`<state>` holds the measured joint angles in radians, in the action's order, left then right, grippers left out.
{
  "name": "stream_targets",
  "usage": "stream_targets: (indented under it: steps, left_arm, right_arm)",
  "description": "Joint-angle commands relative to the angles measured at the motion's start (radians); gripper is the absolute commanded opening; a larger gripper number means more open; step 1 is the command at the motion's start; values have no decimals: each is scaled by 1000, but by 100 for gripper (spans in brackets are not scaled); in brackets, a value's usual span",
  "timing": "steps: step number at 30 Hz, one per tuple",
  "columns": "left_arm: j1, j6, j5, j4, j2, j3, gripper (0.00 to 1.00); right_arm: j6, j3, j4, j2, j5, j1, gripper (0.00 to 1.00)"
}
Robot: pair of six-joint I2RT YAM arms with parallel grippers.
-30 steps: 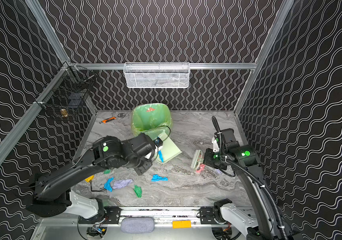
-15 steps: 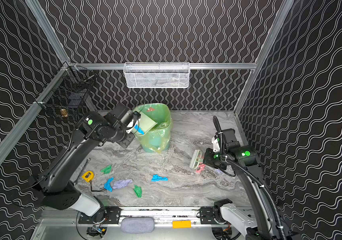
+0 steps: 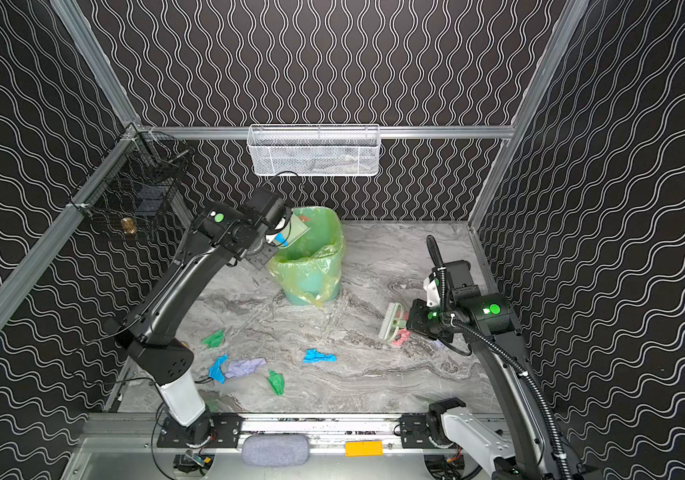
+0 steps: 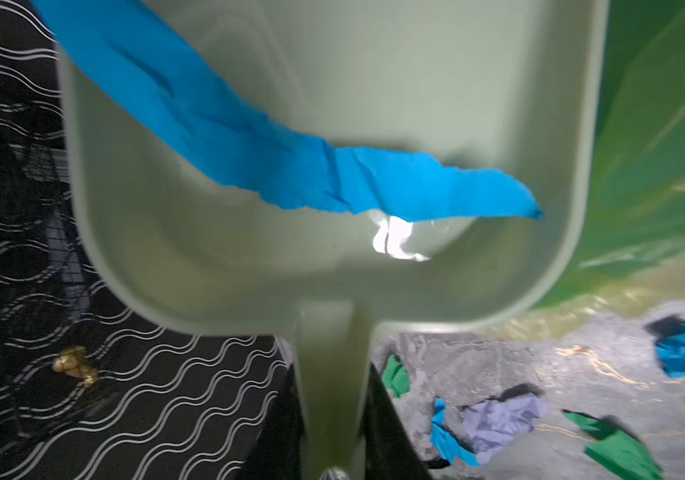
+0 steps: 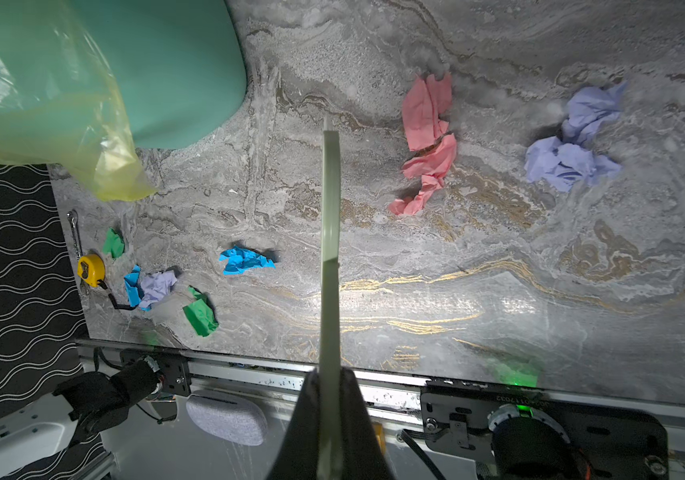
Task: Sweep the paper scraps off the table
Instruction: 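Lift the dustpan with the left gripper and carry it over the green bin, then tip the dustpan over the bin with the left gripper to drop the blue scrap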
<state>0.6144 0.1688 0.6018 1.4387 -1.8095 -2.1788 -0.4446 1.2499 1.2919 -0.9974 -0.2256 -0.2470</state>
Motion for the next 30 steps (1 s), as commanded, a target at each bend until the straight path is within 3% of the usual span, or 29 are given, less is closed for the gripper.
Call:
stream_targets:
  steps: [1,15,22,30]
  left_arm:
    - [-2,110,137,-59,-15,28,0]
    - [68,444,326,-328,-45,148,0]
    - [114,682,438,-542,-5,304,0]
    - [115,677,447,-566,18,307,0]
  right_arm:
    - [4,-1,37,2,-8,0,0]
    - [78,23,89,-90,-4,1,0]
    - [114,32,82,-133,-8,0,0]
    - [102,13,44,-145,-25,1,0]
